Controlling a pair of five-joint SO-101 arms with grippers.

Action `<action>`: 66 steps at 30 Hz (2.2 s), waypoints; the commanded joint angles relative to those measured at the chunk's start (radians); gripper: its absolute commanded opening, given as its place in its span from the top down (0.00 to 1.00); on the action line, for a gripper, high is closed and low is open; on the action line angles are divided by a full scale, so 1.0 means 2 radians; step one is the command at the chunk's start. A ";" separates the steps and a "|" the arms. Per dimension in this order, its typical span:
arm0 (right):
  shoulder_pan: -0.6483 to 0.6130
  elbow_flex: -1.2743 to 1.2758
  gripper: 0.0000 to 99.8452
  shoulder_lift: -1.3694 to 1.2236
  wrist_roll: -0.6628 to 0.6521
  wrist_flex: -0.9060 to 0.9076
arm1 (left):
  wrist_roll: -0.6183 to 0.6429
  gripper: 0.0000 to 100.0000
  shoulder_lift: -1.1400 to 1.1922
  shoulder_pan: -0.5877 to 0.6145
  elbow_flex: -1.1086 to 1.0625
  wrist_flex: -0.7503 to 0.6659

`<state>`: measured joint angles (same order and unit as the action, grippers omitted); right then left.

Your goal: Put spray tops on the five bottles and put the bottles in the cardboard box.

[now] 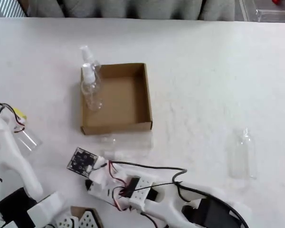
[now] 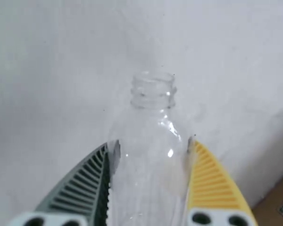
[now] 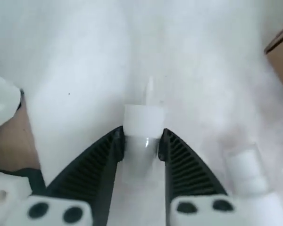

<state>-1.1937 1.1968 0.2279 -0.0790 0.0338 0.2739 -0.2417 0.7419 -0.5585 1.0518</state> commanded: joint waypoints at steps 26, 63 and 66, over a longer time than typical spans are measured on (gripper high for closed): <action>0.306 -0.022 0.99 0.624 -0.180 0.627 | 0.000 0.94 -0.023 0.003 -0.007 -0.013; 0.732 -0.107 0.76 0.188 -0.541 0.494 | -0.001 0.94 -0.023 0.004 -0.012 -0.013; 0.732 -0.164 0.72 0.135 -0.535 0.495 | -0.001 0.94 -0.023 0.004 -0.012 -0.013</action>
<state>0.2578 1.0019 0.5762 -1.1500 1.0372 0.2739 -0.2417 0.7419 -0.5892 1.0426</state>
